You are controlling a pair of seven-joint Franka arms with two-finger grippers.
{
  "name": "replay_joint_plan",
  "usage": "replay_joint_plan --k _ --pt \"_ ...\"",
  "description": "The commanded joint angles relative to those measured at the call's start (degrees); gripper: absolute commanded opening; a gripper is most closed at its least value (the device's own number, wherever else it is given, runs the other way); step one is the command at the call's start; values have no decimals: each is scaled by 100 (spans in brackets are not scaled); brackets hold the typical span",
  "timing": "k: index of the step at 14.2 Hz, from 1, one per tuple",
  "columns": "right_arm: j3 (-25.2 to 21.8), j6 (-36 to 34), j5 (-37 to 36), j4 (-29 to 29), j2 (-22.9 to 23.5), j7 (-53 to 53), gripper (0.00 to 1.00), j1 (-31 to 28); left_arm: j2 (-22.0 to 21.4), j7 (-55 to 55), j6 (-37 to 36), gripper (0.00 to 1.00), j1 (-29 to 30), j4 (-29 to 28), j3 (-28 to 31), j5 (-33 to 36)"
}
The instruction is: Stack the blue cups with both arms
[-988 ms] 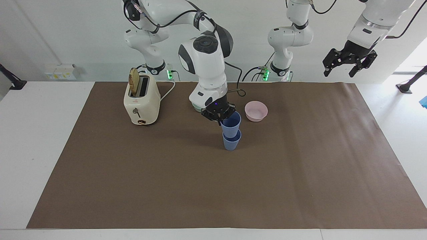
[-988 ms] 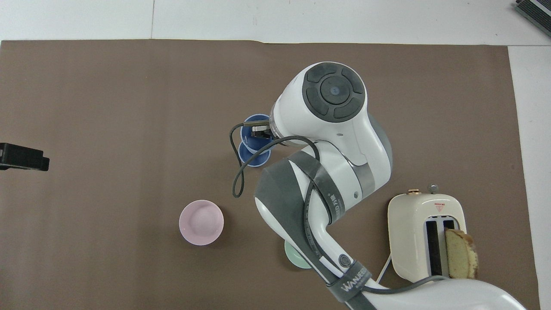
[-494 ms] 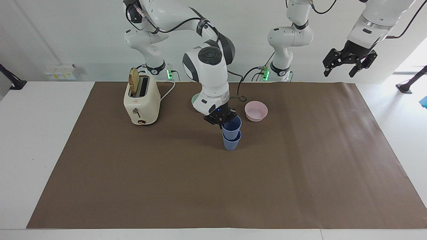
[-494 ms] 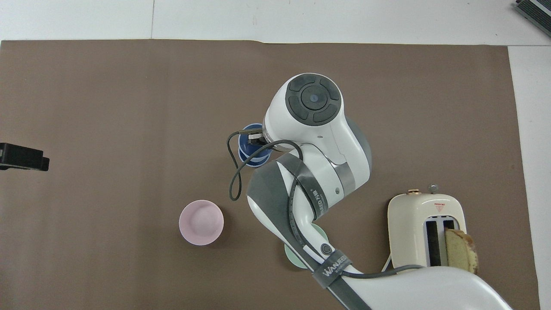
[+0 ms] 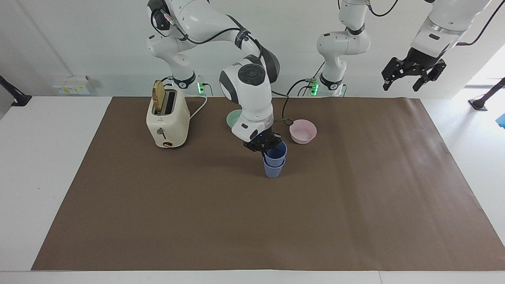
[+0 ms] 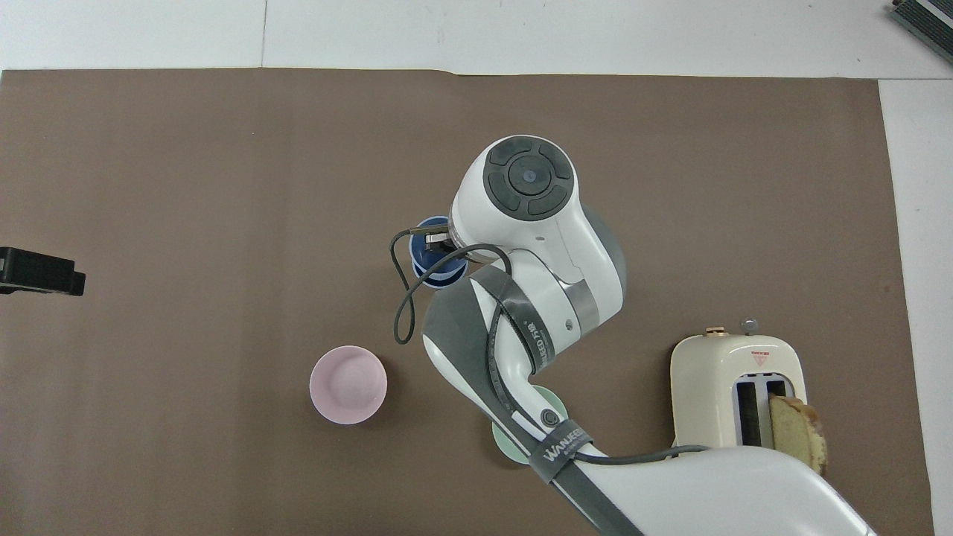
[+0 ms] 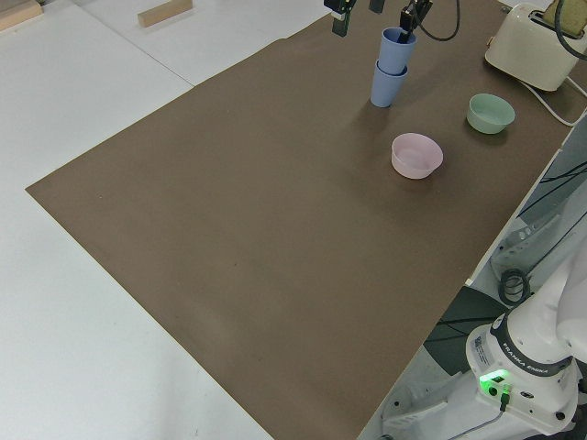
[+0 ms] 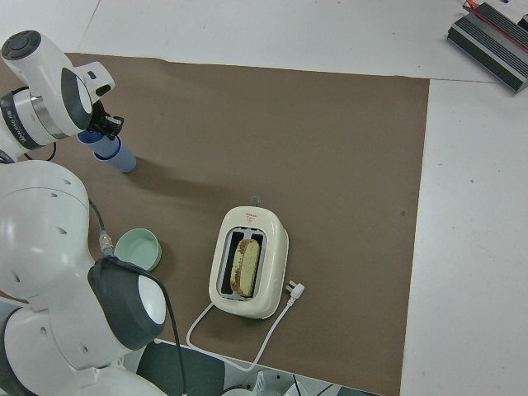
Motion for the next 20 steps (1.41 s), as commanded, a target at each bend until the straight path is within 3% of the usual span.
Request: replay_joint_plan --k 1,4,5,6,7,9,10,14,15,16,17,20 --pt "23 143 -2 -94 7 -152 0 -41 0 29 -106 100 53 59 -24 33" --pt "23 275 -2 -217 7 -160 0 -41 0 29 -106 100 53 59 -32 33" --pt "23 275 15 -217 7 -152 4 -41 8 20 -106 100 62 59 -24 33" --pt "23 275 33 -217 7 -152 24 -58 0 29 -106 100 62 59 -32 33" --pt "23 275 33 -226 16 -152 29 -58 8 29 -106 100 53 59 -24 33" --pt "23 275 33 -217 16 -152 48 -76 8 29 -106 100 53 59 -24 33" --pt "23 275 24 -200 16 -160 54 -93 0 29 -106 100 62 59 -32 33" --pt "23 171 -2 -121 -1 -152 62 -155 0 29 -106 100 53 59 -32 33" --pt "23 161 24 -112 -36 -99 76 -155 0 29 -106 100 53 59 -24 33" --pt "-38 118 24 -112 -141 -90 96 -155 0 29 -106 100 53 59 -24 33" --pt "-56 21 24 -68 -264 -99 100 -216 0 29 -106 100 62 59 -24 33" --pt "-56 -260 -37 82 -563 -187 100 -646 0 29 -106 100 62 59 -24 33"
